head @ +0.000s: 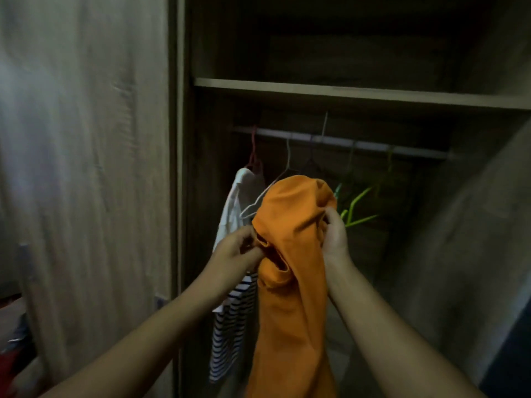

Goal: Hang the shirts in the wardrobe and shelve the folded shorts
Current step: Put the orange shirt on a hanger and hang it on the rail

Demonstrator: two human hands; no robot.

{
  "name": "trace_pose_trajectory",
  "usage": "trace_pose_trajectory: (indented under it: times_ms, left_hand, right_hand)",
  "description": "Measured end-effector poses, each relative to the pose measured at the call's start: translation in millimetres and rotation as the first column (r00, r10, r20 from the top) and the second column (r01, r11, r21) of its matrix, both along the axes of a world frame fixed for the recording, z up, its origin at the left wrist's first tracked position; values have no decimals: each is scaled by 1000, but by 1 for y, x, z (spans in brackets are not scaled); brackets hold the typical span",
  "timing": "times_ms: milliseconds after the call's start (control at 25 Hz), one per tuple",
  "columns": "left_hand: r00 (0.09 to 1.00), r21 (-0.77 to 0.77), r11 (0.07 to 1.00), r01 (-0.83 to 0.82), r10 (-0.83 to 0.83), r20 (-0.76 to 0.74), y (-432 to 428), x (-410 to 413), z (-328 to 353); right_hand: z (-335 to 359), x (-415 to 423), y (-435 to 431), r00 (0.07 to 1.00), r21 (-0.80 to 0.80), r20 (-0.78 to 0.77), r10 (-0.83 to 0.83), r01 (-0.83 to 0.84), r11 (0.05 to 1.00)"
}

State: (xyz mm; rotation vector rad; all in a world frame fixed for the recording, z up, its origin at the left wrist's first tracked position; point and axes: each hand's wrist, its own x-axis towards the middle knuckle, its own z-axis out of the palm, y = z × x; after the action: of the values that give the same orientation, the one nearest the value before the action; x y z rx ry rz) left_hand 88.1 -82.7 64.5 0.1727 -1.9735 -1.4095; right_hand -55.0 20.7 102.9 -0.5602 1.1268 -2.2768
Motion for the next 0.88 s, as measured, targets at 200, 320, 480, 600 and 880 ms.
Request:
trace_pose_trajectory:
  times_ms: [200,320,480,600,880]
  left_hand:
    - [996,223,972,-79,84,-13,3,-16,21]
    - [999,369,929,9,9,-48,6,-22,36]
    - [989,454,881,137,-99,-106,2,-29,65]
    - [991,347,931,111,-79,-105,-9,-30,92]
    - [982,130,974,184,-177,-68,-61,-1,130]
  right_hand:
    - [-11,-41,36,989,-44,120,-90,96,994]
    - [-25,-54,34,968,70,-26,-248,250,966]
    - [-44,-29,23,880,194,-460,-118,229,954]
    - [-68,-14,9,720,451,-667,189,190,872]
    - [-99,-17,-19,617,720,-574,538,68,690]
